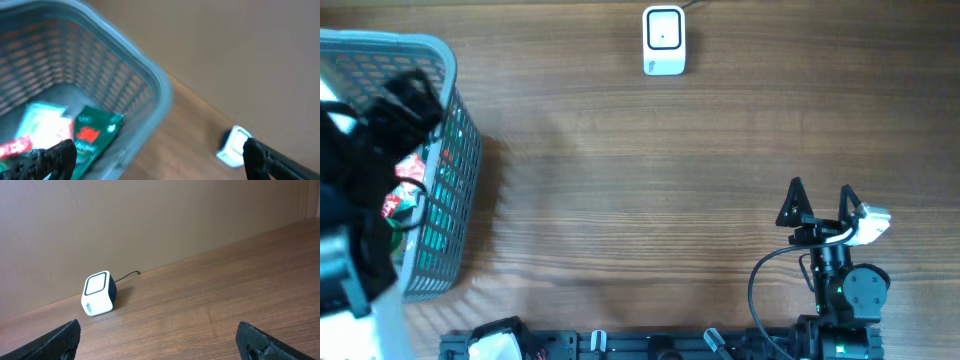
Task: Scan the item barcode
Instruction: 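Reach the left gripper into the basket and grasp the green-capped jar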
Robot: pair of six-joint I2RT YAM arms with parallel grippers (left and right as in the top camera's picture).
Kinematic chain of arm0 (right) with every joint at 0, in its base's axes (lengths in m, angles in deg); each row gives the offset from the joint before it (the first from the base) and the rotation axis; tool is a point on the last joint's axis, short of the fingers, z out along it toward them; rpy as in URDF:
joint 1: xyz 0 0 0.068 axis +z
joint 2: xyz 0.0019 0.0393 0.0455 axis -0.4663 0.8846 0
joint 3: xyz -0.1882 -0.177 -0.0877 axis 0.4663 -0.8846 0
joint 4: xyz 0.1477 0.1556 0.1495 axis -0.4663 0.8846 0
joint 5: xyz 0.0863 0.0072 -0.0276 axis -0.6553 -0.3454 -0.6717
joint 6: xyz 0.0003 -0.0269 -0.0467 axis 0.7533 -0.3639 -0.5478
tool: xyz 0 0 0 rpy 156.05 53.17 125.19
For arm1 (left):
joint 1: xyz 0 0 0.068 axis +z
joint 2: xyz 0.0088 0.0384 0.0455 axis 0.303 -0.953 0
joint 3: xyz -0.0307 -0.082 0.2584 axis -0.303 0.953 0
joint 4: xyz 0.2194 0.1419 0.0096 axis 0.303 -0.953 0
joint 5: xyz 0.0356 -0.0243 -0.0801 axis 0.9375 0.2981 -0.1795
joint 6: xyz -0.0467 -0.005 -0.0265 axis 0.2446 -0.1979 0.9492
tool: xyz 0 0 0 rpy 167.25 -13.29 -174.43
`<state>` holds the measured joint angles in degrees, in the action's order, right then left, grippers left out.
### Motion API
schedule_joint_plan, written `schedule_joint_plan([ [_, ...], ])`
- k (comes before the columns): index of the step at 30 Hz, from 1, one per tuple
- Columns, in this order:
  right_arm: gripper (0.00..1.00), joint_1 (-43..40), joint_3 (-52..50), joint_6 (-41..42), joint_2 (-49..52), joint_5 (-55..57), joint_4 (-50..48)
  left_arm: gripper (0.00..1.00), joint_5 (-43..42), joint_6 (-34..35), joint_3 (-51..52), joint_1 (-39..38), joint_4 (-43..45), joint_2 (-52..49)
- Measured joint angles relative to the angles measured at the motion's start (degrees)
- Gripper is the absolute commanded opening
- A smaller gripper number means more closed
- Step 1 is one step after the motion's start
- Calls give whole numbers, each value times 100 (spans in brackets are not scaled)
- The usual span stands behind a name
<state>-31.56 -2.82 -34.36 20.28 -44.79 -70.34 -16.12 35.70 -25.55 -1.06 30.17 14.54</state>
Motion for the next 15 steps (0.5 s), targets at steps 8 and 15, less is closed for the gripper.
schedule_joint_plan([
  [8, 100, 0, 0, 0, 0, 0, 0, 100, 831, -149, -361, 1377, -260, -922],
  [15, 100, 0, 0, 0, 0, 0, 0, 100, 1178, -1469, -238, 1803, -555, -1010],
])
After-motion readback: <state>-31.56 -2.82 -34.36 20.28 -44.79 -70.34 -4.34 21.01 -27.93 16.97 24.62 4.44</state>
